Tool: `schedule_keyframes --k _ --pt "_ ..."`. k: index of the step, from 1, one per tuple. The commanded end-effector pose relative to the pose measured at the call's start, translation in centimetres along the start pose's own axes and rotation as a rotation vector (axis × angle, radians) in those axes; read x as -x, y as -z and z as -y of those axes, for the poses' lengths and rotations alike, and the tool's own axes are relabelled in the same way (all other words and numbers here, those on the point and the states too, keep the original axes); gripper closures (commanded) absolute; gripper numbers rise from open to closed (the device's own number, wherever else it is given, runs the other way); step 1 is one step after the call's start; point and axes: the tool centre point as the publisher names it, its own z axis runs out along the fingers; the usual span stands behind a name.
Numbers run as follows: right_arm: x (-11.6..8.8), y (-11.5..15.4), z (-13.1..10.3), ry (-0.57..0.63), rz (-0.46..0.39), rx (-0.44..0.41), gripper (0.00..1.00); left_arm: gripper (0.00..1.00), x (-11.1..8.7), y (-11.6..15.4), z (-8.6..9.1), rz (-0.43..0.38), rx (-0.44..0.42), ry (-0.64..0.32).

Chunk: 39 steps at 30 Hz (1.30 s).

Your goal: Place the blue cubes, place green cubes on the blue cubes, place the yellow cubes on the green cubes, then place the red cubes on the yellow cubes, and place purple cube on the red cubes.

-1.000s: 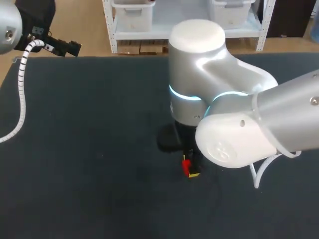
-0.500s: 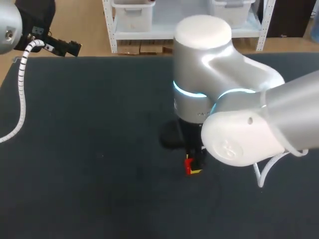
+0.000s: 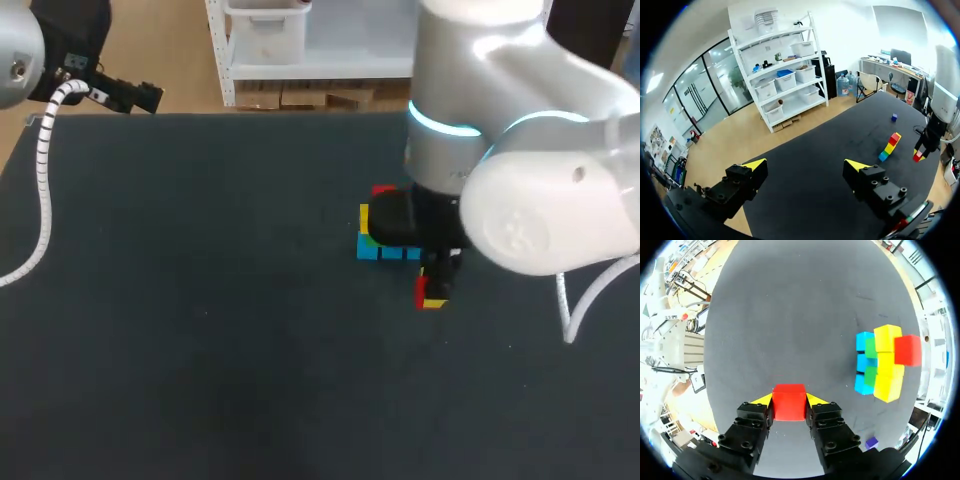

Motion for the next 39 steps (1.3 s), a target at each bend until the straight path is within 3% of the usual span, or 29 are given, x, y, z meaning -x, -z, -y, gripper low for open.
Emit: schedule_keyframes --k 1,8,18,39 --pt "-0.7 1.4 -0.1 -0.021 0.013 -0.034 1.00 0.00 0.0 -0.1 -0.1 0.003 -0.003 0.000" --pt "-1.3 3.7 2.8 -0.091 0.024 -0.120 1.00 0.00 0.0 -0.1 -0.1 0.003 -0.003 0.000" --pt "-0.3 5.1 7.0 -0.072 -0.009 -0.163 1.00 0.00 0.0 -0.1 -0.1 0.003 -0.003 0.000" --pt "0.9 5.9 12.4 0.012 -0.010 -0.106 1.00 0.00 0.0 -0.1 -0.1 0.003 -0.003 0.000"
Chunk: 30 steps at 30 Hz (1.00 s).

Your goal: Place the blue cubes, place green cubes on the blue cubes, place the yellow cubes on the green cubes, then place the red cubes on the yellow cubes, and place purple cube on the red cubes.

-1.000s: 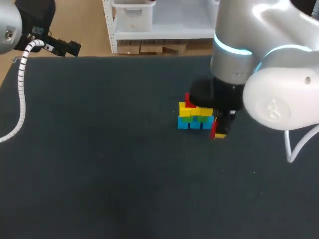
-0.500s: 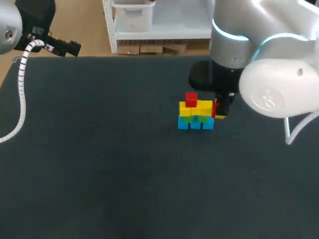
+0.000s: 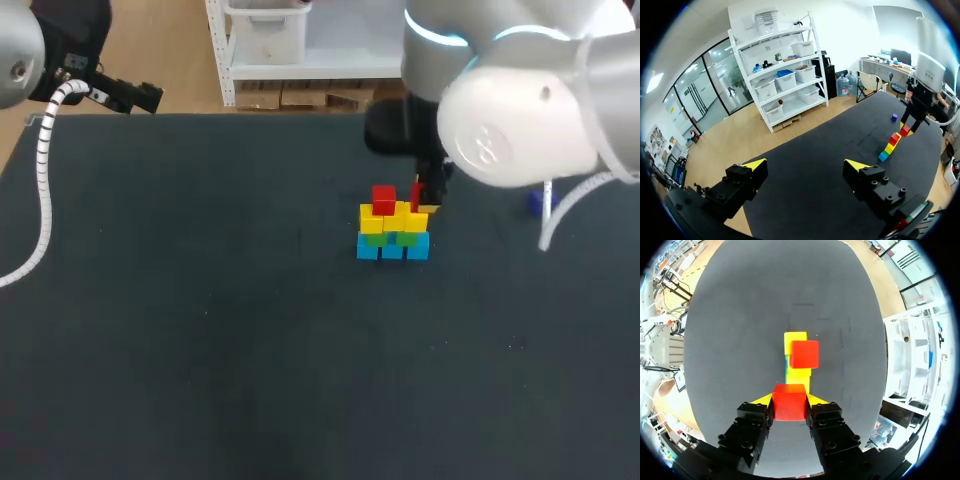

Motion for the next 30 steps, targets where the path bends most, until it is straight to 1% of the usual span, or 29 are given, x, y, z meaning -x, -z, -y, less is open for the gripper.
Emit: schedule_keyframes --k 1,8,15,30 --pt "0.1 -0.3 1.4 0.008 -0.001 0.053 1.00 0.00 0.0 -0.1 -0.1 0.003 -0.003 0.000" --pt "0.2 -0.8 2.6 0.034 0.015 0.081 1.00 0.00 0.0 -0.1 -0.1 0.003 -0.003 0.000" --pt "0.4 -1.2 3.0 0.040 0.025 0.098 1.00 0.00 0.0 -0.1 -0.1 0.003 -0.003 0.000" --pt "1.2 -1.4 1.8 0.060 0.038 0.113 1.00 0.00 0.0 -0.1 -0.1 0.003 -0.003 0.000"
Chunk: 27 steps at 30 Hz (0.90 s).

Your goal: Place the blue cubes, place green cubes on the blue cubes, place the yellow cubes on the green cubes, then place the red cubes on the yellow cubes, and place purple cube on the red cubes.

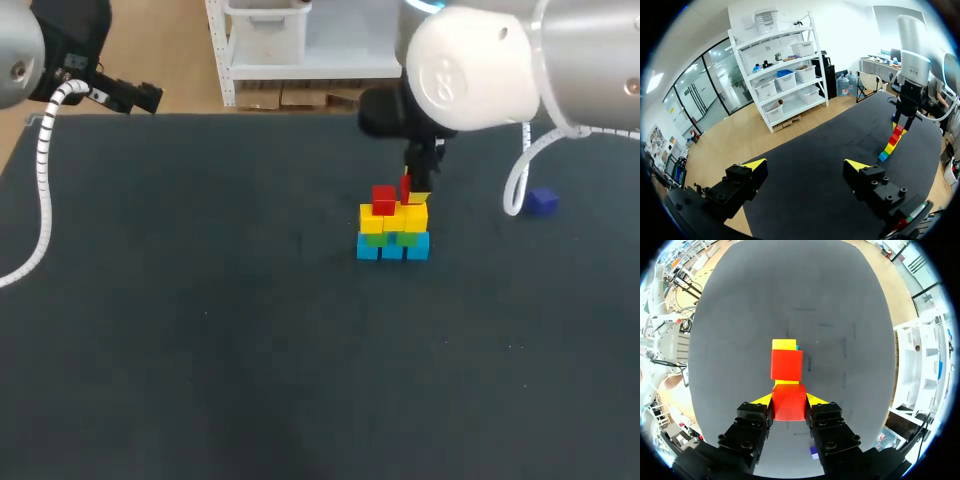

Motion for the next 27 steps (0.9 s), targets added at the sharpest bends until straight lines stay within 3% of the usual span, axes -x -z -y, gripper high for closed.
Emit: schedule_keyframes --k 1,27 --pt "0.05 -0.29 -0.13 0.000 0.002 0.003 1.00 0.00 -0.02 -0.10 -0.11 0.003 -0.003 0.000" --pt "0.42 -1.02 -0.87 0.001 0.000 0.021 1.00 0.00 -0.02 -0.10 -0.11 0.003 -0.003 0.000"
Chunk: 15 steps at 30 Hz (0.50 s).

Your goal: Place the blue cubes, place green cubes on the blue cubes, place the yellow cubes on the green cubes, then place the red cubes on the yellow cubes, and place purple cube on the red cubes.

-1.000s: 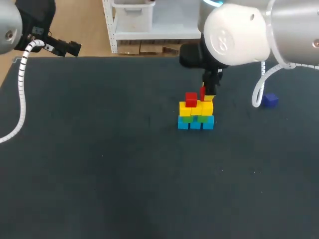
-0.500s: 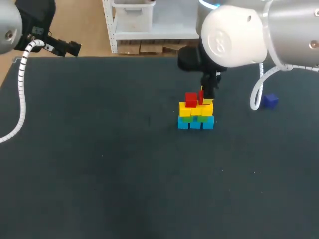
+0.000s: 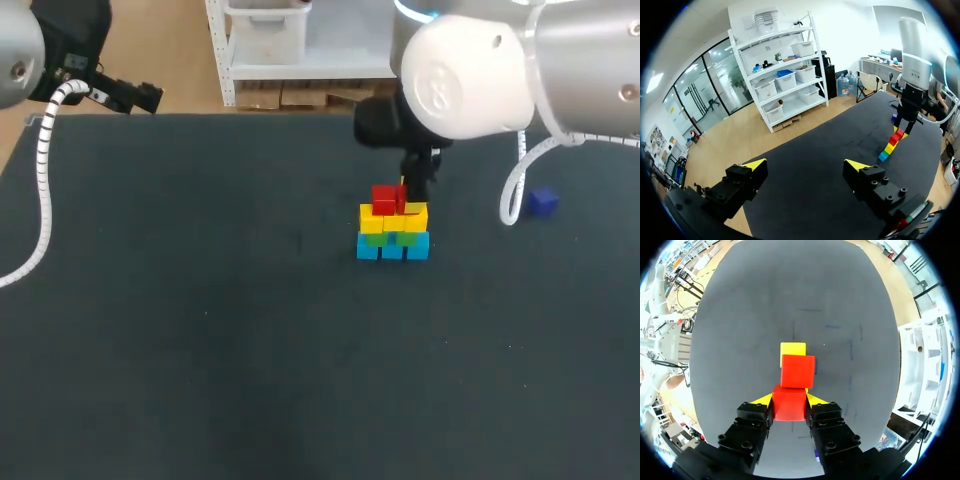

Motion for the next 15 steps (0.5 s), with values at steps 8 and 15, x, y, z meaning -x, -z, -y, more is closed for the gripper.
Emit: schedule_keyframes --k 8,15 --pt "0.02 -0.62 0.29 -0.004 -0.009 0.013 0.98 0.00 -0.02 -0.10 -0.11 0.003 -0.003 0.000" --pt "0.04 -0.64 0.26 -0.003 -0.009 0.012 0.95 0.00 -0.02 -0.10 -0.11 0.003 -0.003 0.000"
